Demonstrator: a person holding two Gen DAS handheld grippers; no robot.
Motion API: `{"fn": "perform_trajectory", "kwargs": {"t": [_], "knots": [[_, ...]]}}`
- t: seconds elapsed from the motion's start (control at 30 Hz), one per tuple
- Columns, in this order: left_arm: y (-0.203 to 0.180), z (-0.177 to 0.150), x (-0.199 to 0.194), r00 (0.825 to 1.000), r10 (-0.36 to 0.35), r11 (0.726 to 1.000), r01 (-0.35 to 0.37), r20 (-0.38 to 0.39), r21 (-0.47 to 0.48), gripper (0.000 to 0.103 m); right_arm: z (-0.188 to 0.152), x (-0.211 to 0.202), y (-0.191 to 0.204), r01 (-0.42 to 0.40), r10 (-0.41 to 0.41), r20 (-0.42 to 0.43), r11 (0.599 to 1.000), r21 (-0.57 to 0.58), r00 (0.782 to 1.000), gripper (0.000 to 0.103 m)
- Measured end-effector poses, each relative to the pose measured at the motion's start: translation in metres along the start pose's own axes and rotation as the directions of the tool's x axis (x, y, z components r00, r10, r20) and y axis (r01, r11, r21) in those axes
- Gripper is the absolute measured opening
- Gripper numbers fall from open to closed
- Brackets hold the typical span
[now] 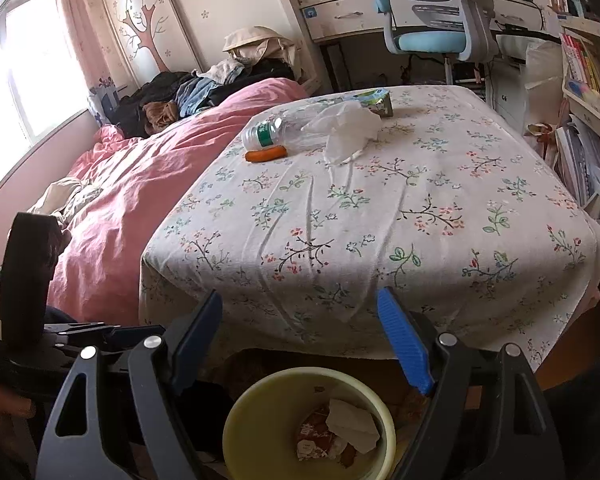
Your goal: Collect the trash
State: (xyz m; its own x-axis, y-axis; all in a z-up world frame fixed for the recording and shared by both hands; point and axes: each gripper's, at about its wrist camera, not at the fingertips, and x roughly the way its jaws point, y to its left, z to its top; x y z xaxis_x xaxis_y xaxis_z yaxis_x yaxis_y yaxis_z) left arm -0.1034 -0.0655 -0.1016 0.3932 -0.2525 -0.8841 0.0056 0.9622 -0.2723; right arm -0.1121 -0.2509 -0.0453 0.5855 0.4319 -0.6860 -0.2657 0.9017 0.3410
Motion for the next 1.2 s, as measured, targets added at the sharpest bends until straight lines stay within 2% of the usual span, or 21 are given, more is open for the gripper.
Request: {"fn": "perform_trajectory", "kwargs": {"t": [1.2], "knots": [[0.0014, -0.0007, -0.0004, 1.000, 0.021, 1.000, -0.021, 0.009, -0.006, 0.075, -0.0018, -0.0056, -0.0037, 0.030, -0.030, 0.007, 0.999, 0.019, 1.000, 0.080]]}}
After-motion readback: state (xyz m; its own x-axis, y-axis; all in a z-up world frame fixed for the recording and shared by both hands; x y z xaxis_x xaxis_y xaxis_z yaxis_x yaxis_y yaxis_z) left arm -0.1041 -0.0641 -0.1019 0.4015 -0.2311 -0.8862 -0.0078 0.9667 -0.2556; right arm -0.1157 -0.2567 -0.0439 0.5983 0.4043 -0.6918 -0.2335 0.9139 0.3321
